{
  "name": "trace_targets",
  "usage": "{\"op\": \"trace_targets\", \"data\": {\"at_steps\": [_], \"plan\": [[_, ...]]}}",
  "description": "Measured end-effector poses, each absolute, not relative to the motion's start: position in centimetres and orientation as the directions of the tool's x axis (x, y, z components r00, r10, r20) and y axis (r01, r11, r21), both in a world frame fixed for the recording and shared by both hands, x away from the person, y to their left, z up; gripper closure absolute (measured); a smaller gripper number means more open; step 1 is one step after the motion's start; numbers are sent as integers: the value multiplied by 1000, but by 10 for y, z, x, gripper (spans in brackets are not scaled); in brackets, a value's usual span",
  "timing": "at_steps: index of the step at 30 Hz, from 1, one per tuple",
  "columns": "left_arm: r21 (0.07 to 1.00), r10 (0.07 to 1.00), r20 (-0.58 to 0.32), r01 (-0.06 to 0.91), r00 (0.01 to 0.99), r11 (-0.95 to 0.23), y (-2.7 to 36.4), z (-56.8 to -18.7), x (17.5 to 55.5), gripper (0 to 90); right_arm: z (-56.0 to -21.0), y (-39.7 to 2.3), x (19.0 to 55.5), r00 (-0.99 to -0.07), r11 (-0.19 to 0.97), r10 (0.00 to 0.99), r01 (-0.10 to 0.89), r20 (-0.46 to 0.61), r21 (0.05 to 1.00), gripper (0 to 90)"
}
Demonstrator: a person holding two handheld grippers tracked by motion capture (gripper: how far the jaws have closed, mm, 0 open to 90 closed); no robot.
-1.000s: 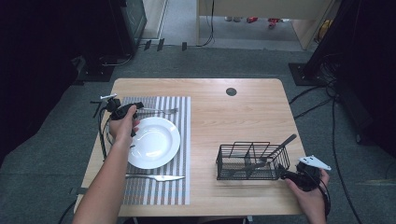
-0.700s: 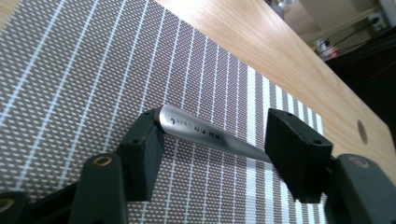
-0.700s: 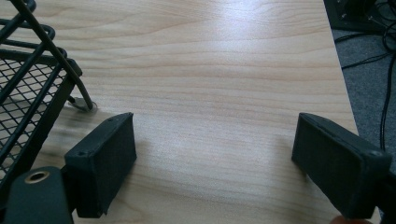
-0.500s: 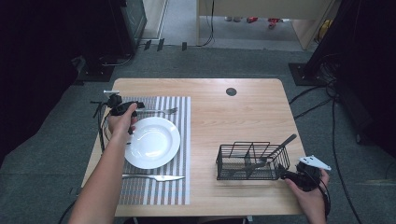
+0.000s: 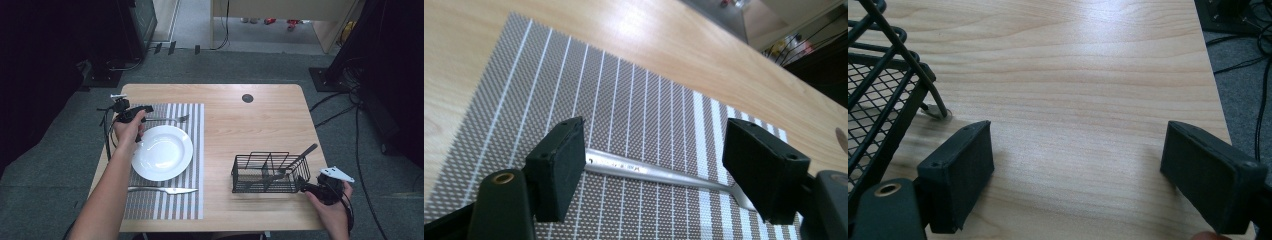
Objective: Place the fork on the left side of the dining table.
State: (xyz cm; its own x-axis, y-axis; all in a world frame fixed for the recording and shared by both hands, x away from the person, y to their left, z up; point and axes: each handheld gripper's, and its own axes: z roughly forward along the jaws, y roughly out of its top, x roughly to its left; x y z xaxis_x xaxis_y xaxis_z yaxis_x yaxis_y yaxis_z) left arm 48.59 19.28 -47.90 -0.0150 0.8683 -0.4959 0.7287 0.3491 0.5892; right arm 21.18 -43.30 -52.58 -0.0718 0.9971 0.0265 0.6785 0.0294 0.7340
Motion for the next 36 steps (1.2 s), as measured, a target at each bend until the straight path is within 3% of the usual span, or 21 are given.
{"op": "trace_targets", "data": {"at_steps": [5, 10, 20, 36], "plan": [[690, 901, -422, 680, 101, 247, 197, -470, 472, 250, -526, -433, 212, -71, 28, 997, 679, 28, 733, 132], [714, 879, -448, 656, 160, 245, 202, -457, 457, 214, -526, -433, 212, -71, 29, 997, 679, 27, 734, 132], [762, 891, -376, 632, 256, 140, 199, -437, 426, 118, -526, -433, 212, -71, 28, 997, 679, 27, 734, 132], [822, 873, -302, 569, 384, 34, 198, -426, 357, 105, -526, -433, 212, -72, 29, 997, 679, 27, 734, 132]]}}
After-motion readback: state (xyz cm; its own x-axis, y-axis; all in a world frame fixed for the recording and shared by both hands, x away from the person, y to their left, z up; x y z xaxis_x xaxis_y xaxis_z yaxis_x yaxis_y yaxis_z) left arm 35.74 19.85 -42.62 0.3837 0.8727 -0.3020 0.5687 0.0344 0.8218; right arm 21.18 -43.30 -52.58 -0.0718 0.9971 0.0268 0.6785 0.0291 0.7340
